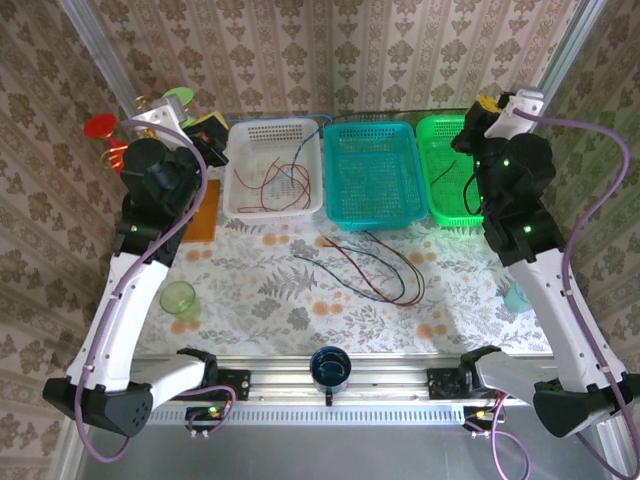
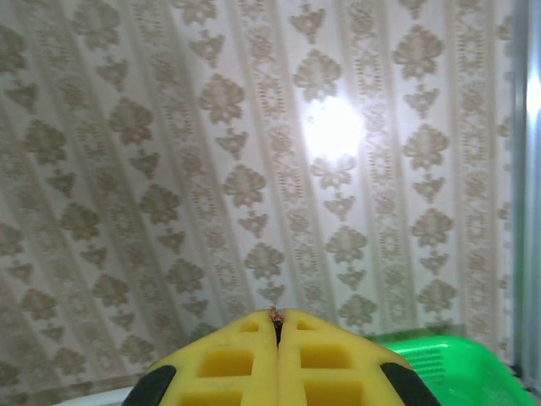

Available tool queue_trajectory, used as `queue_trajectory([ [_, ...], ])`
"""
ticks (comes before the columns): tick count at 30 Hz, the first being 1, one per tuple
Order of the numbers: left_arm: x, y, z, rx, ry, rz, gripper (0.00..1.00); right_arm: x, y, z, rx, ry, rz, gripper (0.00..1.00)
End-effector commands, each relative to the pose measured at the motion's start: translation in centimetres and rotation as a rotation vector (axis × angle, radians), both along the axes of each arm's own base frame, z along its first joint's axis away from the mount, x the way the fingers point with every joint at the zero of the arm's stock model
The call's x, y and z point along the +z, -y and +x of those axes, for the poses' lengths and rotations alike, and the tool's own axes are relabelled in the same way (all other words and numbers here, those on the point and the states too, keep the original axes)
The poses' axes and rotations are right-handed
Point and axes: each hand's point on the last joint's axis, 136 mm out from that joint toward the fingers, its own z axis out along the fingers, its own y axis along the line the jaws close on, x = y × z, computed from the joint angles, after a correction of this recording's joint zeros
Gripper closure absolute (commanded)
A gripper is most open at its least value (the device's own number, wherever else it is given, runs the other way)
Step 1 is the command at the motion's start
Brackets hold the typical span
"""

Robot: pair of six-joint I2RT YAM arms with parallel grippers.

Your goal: Untangle the cables

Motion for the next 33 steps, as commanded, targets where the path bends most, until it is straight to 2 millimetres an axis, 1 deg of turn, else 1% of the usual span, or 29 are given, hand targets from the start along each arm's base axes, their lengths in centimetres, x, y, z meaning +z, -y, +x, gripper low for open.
queue_trajectory([
  [1,1.2,-2.6,-0.6,0.094,0.039,-0.023,1.00,1.8,3.6,-2.0,-0.141,0.031,0.000,1.00],
  [8,0.7,-6.2,-1.5,0.187,0.026,-0.016,1.00,1.4,6.4,-2.4,-0.218,0.016,-0.002,1.00],
  [14,-0.1,-8.8,-2.2,0.255,-0.004,-0.016,1.00,1.4,7.8,-2.7,-0.247,0.023,0.008,1.00],
  [18,-1.4,-10.0,-2.1,0.273,-0.043,-0.016,1.00,1.7,8.8,-3.0,-0.268,0.031,0.011,1.00],
  [21,-2.8,-10.9,-2.0,0.281,-0.083,-0.018,1.00,1.8,9.5,-3.1,-0.287,0.031,0.010,1.00],
  [25,-5.0,-12.4,-1.3,0.257,-0.148,-0.093,1.00,1.6,10.3,-3.2,-0.303,0.028,0.011,1.00],
  [33,-7.1,-15.1,-1.7,0.291,-0.180,-0.185,1.00,1.5,11.8,-3.2,-0.341,0.028,0.018,1.00],
])
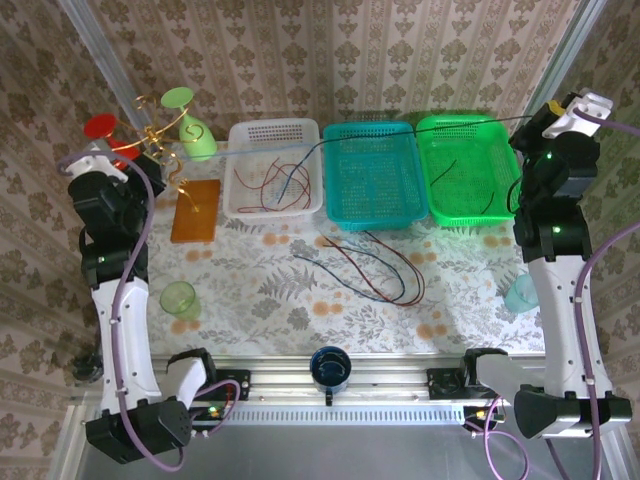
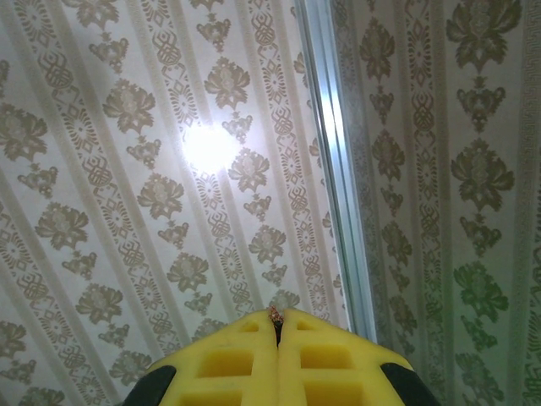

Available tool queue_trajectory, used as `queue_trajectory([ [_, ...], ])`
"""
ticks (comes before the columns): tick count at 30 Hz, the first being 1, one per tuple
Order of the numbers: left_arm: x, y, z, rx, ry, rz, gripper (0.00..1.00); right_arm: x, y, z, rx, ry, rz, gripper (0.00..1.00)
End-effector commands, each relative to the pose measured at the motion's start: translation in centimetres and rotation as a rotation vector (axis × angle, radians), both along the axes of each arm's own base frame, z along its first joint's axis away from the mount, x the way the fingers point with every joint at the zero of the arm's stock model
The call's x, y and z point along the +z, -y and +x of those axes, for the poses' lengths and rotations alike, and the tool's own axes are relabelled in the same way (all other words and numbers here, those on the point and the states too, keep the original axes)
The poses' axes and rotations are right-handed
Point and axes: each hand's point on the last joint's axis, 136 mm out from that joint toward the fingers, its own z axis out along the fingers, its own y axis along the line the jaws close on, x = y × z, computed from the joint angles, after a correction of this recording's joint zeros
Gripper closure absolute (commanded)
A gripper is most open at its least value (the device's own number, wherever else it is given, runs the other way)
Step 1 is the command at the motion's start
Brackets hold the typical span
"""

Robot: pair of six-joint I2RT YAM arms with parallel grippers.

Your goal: Untangle the cables

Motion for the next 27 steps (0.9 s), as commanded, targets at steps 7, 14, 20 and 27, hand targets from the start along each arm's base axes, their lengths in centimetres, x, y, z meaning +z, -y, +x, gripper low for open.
queue_trajectory([
  [7,-1.6,-3.0,-1.1,0.029,0.022,-0.151,1.00,1.1,1.9,-0.5,-0.045,0.040,0.013,1.00],
  [14,-2.7,-4.2,-1.5,0.056,0.001,-0.162,1.00,-0.3,3.9,-0.4,-0.087,0.012,0.036,1.00],
  [20,-2.9,-4.4,-1.6,0.063,-0.007,-0.162,1.00,-1.7,4.7,-0.2,-0.101,-0.016,0.050,1.00],
  [27,-3.9,-5.5,-1.9,0.093,-0.016,-0.186,1.00,-3.3,6.8,-0.6,-0.139,-0.027,0.094,1.00],
])
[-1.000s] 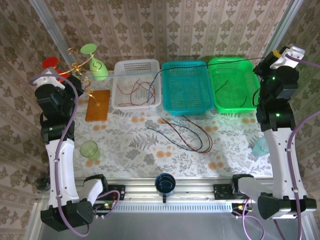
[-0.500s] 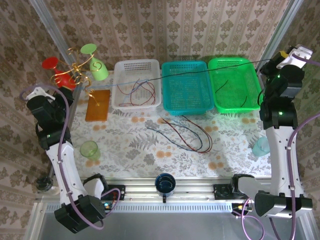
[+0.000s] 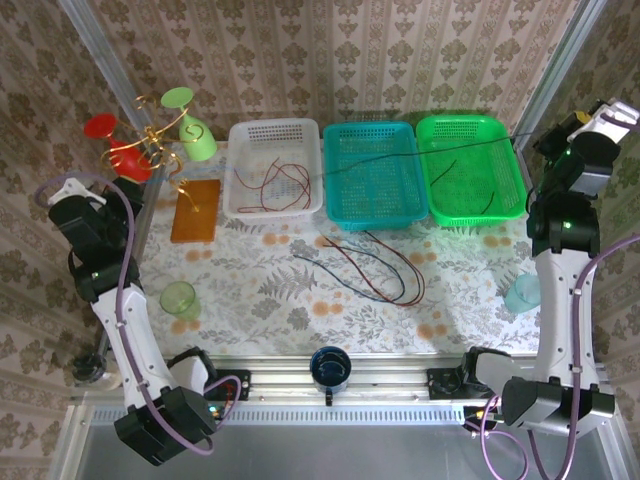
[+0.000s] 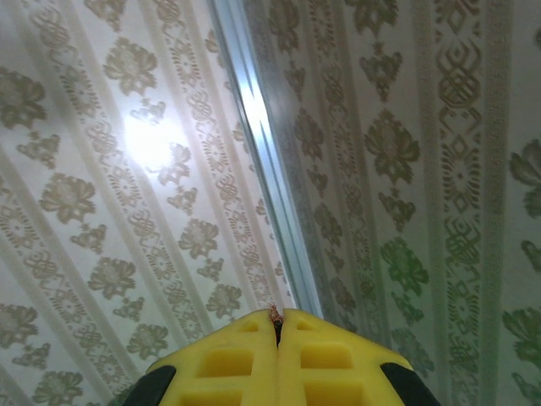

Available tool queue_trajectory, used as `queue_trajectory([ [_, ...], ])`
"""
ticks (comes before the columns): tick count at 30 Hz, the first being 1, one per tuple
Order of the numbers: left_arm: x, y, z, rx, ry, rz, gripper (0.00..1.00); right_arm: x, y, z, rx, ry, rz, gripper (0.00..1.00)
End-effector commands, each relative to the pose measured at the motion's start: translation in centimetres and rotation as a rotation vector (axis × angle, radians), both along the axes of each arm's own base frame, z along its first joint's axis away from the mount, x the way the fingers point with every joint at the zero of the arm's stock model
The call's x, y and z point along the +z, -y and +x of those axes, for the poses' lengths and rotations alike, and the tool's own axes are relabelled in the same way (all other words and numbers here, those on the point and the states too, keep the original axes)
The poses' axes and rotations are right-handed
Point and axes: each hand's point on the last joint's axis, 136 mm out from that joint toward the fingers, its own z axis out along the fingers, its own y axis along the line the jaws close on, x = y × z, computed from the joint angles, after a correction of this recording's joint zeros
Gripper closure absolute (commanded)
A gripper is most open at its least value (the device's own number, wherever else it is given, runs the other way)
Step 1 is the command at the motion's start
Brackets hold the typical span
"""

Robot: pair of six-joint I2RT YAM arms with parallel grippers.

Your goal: Untangle the cables

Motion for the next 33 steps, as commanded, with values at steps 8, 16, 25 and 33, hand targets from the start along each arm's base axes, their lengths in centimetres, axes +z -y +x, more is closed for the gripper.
queue_trajectory([
  [8,0.4,0.9,-0.1,-0.044,0.044,-0.048,1.00,-1.5,0.8,0.5,0.035,0.013,0.089,1.00],
  [16,3.2,6.4,-0.3,-0.167,0.095,0.061,1.00,0.1,-0.5,0.5,0.114,0.036,0.114,1.00],
  [25,6.2,13.6,0.5,-0.344,0.157,0.142,1.00,8.2,-2.8,1.6,0.266,0.206,0.051,1.00],
  [33,6.0,18.5,1.7,-0.470,0.169,0.157,1.00,16.4,-3.9,3.2,0.296,0.407,-0.091,1.00],
])
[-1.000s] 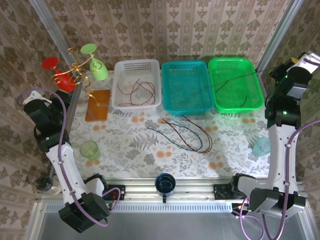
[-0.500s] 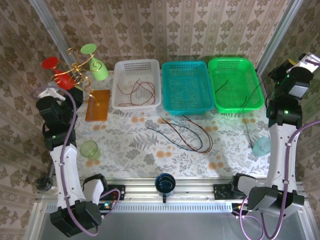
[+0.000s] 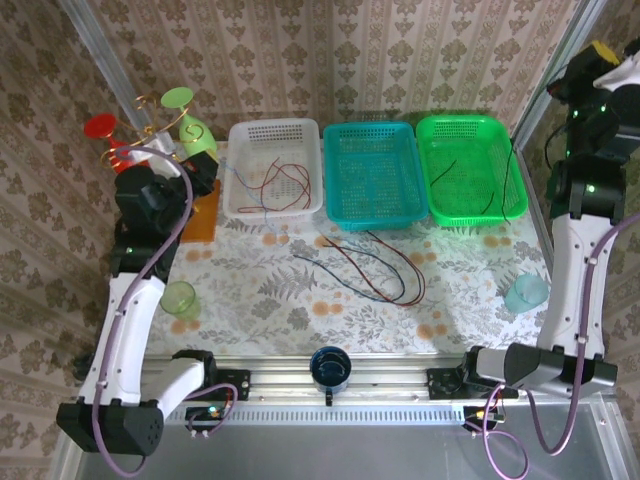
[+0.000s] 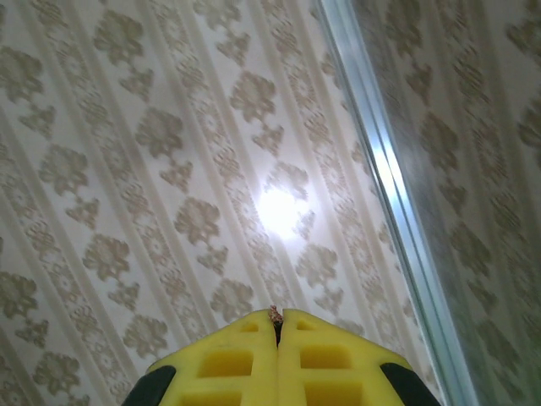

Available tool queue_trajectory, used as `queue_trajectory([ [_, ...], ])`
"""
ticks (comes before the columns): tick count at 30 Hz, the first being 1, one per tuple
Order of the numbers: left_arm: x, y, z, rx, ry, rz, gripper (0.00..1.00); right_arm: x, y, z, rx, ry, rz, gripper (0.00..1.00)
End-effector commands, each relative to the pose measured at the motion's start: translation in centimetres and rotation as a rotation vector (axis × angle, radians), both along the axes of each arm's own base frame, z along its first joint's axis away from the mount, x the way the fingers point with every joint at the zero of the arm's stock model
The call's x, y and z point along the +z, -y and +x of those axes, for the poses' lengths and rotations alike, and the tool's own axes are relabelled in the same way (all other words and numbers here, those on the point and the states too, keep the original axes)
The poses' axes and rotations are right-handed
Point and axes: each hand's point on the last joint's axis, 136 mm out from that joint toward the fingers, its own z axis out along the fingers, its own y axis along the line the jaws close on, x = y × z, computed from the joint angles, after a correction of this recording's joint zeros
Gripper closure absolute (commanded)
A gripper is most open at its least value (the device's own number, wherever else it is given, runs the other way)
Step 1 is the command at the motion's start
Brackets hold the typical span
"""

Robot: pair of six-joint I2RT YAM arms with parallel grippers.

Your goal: Untangle the cables

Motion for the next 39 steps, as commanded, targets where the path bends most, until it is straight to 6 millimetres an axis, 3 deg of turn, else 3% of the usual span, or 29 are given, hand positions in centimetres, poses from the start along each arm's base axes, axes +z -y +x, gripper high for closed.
queue_trajectory([
  [1,2.0,0.8,0.0,-0.004,0.081,0.015,1.00,4.7,-0.1,-0.4,-0.022,0.153,-0.075,1.00],
  [7,0.6,2.4,0.2,-0.036,0.050,0.014,1.00,8.1,0.8,2.1,-0.033,0.292,-0.109,1.00],
  [13,0.1,1.9,-0.2,-0.013,0.040,0.047,1.00,10.5,2.0,4.2,-0.106,0.315,-0.175,1.00],
  [16,0.2,1.8,-0.3,-0.014,0.037,0.058,1.00,10.9,2.3,5.2,-0.106,0.308,-0.172,1.00],
  [19,0.2,1.7,-0.4,-0.013,0.035,0.069,1.00,8.9,2.0,6.8,-0.071,0.251,-0.148,1.00],
  [22,0.3,1.6,-0.6,-0.017,0.033,0.074,1.00,5.0,0.6,8.9,-0.093,0.153,-0.229,1.00],
  [26,1.1,1.9,-0.7,-0.034,0.042,0.071,1.00,-3.0,-0.5,11.5,-0.119,-0.003,-0.282,1.00],
  [34,3.1,2.5,-1.1,-0.068,0.061,0.065,1.00,-17.6,-0.5,13.3,-0.163,-0.324,-0.204,1.00],
  [39,3.3,2.7,-1.3,-0.076,0.060,0.059,1.00,-27.7,0.2,14.1,-0.196,-0.584,-0.074,1.00],
])
